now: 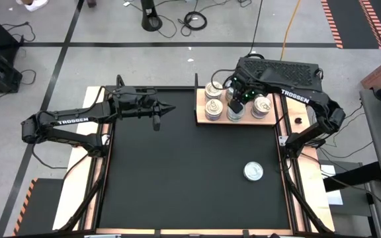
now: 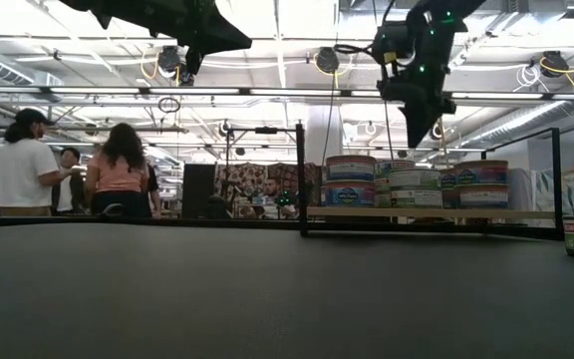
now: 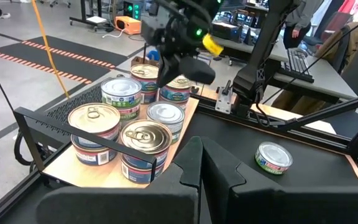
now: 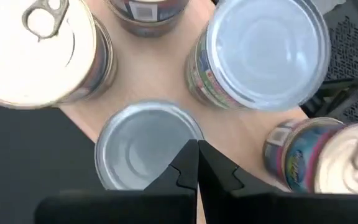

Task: Stack canned seafood by type on shelf
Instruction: Stack the green tuna can on top of the other green tuna can on the shelf

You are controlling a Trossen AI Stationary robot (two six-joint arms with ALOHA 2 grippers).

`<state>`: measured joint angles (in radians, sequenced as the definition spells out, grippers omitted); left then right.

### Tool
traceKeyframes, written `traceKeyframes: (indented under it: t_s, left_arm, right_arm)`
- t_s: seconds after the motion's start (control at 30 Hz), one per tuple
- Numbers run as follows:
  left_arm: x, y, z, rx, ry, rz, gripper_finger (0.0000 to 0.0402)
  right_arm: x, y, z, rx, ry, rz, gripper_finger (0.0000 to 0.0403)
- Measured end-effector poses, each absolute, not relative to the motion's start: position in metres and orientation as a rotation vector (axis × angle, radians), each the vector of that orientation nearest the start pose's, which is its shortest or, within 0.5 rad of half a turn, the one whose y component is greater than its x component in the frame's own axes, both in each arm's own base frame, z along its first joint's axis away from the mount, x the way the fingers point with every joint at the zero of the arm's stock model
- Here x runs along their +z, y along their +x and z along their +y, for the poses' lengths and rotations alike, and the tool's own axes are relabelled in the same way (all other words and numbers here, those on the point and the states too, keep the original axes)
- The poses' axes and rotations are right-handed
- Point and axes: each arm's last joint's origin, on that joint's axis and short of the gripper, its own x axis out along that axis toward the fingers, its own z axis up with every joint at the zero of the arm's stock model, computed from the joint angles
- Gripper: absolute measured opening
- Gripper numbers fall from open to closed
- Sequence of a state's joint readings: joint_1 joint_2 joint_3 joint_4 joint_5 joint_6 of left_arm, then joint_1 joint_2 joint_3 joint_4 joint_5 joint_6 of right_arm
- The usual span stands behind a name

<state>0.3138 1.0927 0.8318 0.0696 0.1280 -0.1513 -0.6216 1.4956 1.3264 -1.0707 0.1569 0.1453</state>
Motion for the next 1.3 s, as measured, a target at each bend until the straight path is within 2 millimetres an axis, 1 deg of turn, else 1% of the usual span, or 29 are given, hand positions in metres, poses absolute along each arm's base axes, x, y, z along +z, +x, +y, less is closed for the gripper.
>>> traceKeyframes:
  t_s: [0.13,0.27,0.43,0.6,0.7,0.83,0.93,1.03,1.17,1.3]
  left_arm:
    - [0.314,0.235,0.072,0.199,-0.192,0.172,0.0008]
    - [0.314,0.235,0.071,0.158,-0.188,0.175,0.0008]
    - [0.315,0.236,0.067,0.081,-0.192,0.176,0.0008]
    - [0.318,0.24,0.057,0.028,-0.154,0.143,0.0008]
    - [0.316,0.25,0.049,-0.017,-0.079,0.117,0.0008]
    - [0.31,0.272,0.043,-0.057,-0.048,0.085,0.0008]
    - [0.306,0.294,0.042,-0.084,-0.079,0.098,0.0008]
    - [0.301,0.319,0.039,-0.163,-0.093,0.132,0.0008]
    - [0.297,0.351,0.03,-0.246,-0.091,0.156,0.0008]
    - [0.296,0.377,0.018,-0.292,0.0,0.158,0.0008]
  right_arm:
    - [0.313,0.229,-0.163,-0.75,0.397,1.18,0.0]
    - [0.323,0.232,-0.143,-0.701,0.386,1.225,0.0]
    - [0.329,0.231,-0.101,-0.595,0.442,1.234,0.0]
    - [0.332,0.225,-0.051,-0.493,0.559,1.197,0.0]
    - [0.321,0.216,-0.022,-0.489,0.616,1.224,0.0]
    - [0.295,0.201,0.01,-0.484,0.713,1.323,0.0]
    - [0.277,0.19,0.033,-0.474,0.788,1.388,0.0]
    - [0.259,0.178,0.054,-0.496,0.827,1.449,0.0]
    - [0.235,0.163,0.074,-0.536,0.841,1.538,0.0]
    - [0.213,0.15,0.082,-0.617,0.827,1.588,0.0]
